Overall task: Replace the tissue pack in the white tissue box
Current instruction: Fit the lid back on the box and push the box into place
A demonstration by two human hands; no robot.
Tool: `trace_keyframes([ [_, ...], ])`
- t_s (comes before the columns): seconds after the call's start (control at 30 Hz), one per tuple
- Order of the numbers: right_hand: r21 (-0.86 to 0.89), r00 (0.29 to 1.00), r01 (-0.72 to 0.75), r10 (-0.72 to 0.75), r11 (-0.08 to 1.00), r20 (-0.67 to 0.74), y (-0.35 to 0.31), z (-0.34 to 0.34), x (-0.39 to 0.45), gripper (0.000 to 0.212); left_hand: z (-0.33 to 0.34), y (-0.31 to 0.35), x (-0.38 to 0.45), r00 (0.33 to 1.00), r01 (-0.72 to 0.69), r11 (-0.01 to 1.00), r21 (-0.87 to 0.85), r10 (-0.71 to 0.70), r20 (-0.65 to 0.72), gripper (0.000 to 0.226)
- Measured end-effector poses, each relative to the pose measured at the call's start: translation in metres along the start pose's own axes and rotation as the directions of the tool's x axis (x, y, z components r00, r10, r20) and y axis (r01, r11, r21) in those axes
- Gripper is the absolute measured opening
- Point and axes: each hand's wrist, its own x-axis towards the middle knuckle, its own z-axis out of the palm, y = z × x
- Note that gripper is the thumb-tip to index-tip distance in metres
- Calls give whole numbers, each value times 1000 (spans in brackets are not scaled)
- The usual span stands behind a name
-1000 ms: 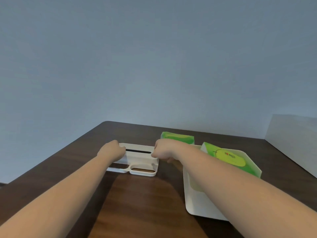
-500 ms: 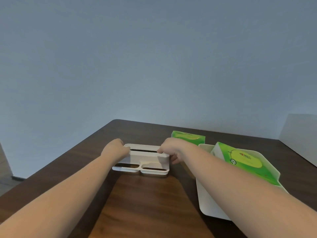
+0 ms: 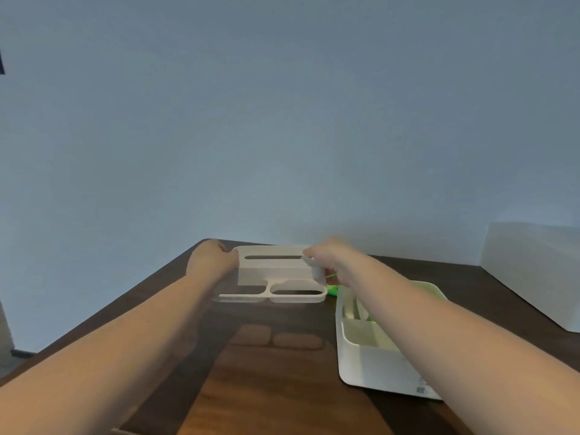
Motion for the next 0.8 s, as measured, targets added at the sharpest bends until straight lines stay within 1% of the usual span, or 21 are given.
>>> trace_keyframes([
  [0.03,-37,1000,0,-1,999,-24,1,-9,-4,4,2,9,-5,1000,-16,1000,-13,16,4,33],
  [0.13,-220,990,-43,13,974,-139,10,-35,-14,22,15,37,-20,998,-40,997,-73,43,34,19],
  [0.17,-269,986,-49,4,962,-168,14,-43,-17,25,20,45,-24,997,-47,995,-90,52,57,16],
  [0.27,-368,978,-85,8,926,-206,31,-67,-25,19,39,68,-38,988,-35,986,-163,59,142,15],
  [0.3,-383,974,-108,20,917,-226,38,-76,-27,16,45,74,-42,984,-21,982,-190,53,167,14],
  [0.37,-411,964,-155,47,898,-260,54,-91,-32,18,59,86,-50,976,15,971,-240,38,215,4],
  [0.43,-449,957,-210,90,869,-275,67,-104,-35,18,72,95,-57,964,47,963,-266,26,263,9],
  [0.53,-473,947,-266,136,840,-291,86,-119,-37,24,88,105,-67,954,29,974,-226,41,298,9],
  [0.67,-509,948,-275,142,816,-285,101,-130,-36,26,101,114,-76,944,23,983,-184,39,329,8],
  [0.8,-559,953,-265,127,785,-273,110,-135,-32,21,112,115,-80,942,41,981,-191,25,335,12],
])
